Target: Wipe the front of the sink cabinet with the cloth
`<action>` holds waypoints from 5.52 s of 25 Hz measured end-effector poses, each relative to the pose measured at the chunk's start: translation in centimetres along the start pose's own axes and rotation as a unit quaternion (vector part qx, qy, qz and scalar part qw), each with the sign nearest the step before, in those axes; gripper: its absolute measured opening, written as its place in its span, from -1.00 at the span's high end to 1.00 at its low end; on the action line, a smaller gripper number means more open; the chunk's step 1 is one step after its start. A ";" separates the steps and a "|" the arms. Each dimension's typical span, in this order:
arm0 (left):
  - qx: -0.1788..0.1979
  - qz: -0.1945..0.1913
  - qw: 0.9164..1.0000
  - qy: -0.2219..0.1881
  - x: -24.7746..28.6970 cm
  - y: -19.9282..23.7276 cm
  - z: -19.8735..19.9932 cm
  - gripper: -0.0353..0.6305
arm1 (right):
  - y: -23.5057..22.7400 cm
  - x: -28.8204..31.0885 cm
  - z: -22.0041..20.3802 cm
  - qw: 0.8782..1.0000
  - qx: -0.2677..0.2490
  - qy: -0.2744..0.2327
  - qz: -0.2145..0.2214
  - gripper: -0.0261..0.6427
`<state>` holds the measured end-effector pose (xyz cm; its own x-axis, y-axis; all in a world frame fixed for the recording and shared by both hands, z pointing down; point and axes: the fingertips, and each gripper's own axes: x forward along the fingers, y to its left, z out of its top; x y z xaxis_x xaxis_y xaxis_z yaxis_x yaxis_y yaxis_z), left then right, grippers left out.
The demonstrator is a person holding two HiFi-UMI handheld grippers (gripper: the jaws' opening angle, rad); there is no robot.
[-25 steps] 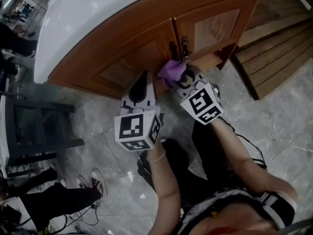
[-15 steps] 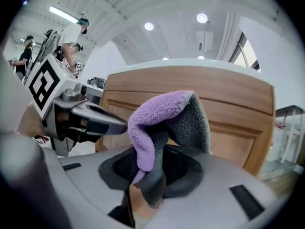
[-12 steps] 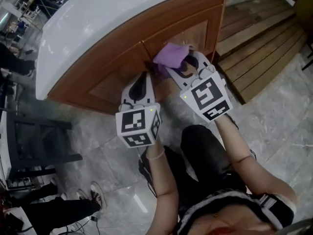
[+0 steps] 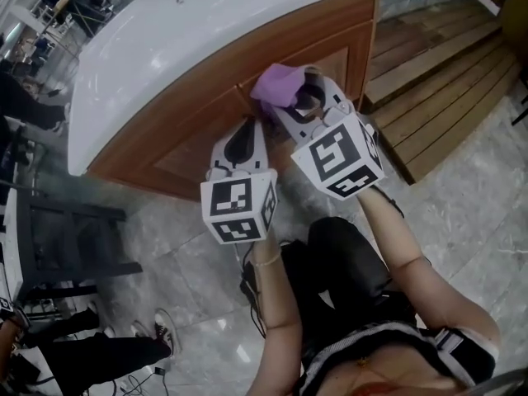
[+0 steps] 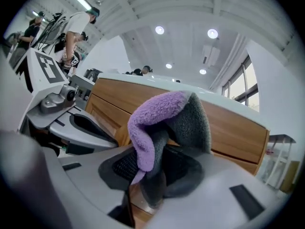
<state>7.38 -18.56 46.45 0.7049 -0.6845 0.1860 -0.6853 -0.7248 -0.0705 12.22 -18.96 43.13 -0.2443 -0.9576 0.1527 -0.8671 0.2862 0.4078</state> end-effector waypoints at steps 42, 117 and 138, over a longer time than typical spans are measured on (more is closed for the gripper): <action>-0.009 -0.085 0.996 -0.009 3.6 -5.0 -2.4 0.90 | -9.9 -1.6 -6.7 0.993 -0.014 0.051 -0.101 0.41; -0.008 -0.050 0.998 0.023 1.6 -3.0 -4.0 0.90 | 1.7 2.6 -9.8 0.999 0.028 0.021 0.004 0.41; -0.005 -0.070 0.997 0.024 2.5 -4.6 -4.0 0.90 | -2.9 1.1 -12.5 0.997 0.036 0.051 -0.037 0.41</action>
<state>11.61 -16.61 51.14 0.7846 -0.5716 0.2399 -0.5822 -0.8124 -0.0316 19.89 -20.45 53.40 -0.1353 -0.9667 0.2173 -0.9107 0.2077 0.3572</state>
